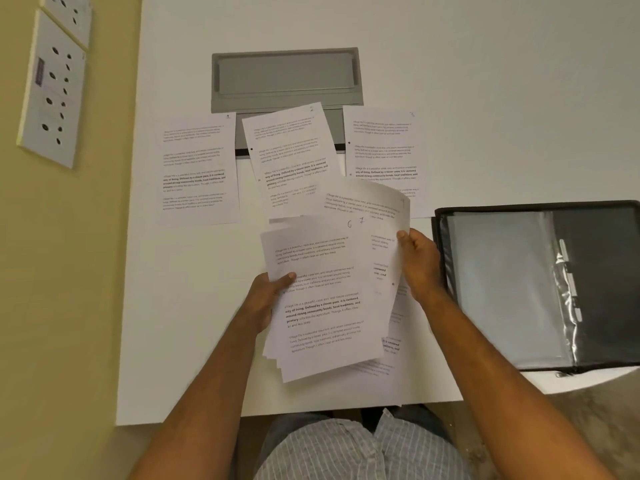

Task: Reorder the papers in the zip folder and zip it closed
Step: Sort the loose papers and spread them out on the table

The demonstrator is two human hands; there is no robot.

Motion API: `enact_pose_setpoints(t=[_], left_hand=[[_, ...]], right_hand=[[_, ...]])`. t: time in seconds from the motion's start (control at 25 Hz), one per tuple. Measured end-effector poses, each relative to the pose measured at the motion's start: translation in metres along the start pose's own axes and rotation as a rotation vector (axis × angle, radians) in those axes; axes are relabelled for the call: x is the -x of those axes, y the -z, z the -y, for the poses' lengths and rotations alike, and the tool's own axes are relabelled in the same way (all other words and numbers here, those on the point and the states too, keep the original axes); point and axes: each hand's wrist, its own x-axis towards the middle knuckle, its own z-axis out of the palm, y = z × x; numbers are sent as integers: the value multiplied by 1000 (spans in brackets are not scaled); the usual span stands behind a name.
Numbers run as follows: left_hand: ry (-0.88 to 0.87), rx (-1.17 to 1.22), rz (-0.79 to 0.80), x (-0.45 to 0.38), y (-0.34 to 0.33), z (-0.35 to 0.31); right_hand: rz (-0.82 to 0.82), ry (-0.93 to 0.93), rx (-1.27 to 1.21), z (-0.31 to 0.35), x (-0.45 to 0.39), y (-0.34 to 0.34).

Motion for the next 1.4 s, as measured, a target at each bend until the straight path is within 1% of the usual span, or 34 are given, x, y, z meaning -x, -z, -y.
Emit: enact_pose_setpoints(t=[0.08,0.12,0.16,0.24,0.32,0.4,0.56,0.72,0.88,1.08,1.2,1.28,1.4], left_hand=[[-6,22,5,3,-5,0],[-7,34,3,4,-7,0],[-5,47,-1,5,-9,0],[-2,77,-23,7,-13,-1],[-9,101,-31,11,-15,-1],[-18,113,-18,15,-18,-3],[-39,127,-11,16,-28,-1],[-26,143,-21,9,-41,4],[-14,121,-54,0,-43,11],[21,78,-93,-8,-51,14],[38,62,-115,-13,-56,15],[38,49,-134,-16,-61,15],[25,46,-158,-20,-66,17]], right_hand=[[-59,6,-67,2,-1,5],[-59,-8,-127,4,-1,8],[-33,-31,-199,5,-2,11],[73,-70,-311,5,-2,19],[153,-67,-316,2,0,27],[136,-26,-253,1,-3,37],[-43,75,-194,12,-31,58],[-236,138,-116,31,-80,88],[-357,235,27,45,-145,128],[-411,327,211,37,-222,160],[-422,301,303,25,-261,172],[-400,255,368,16,-283,178],[-323,227,518,5,-304,178]])
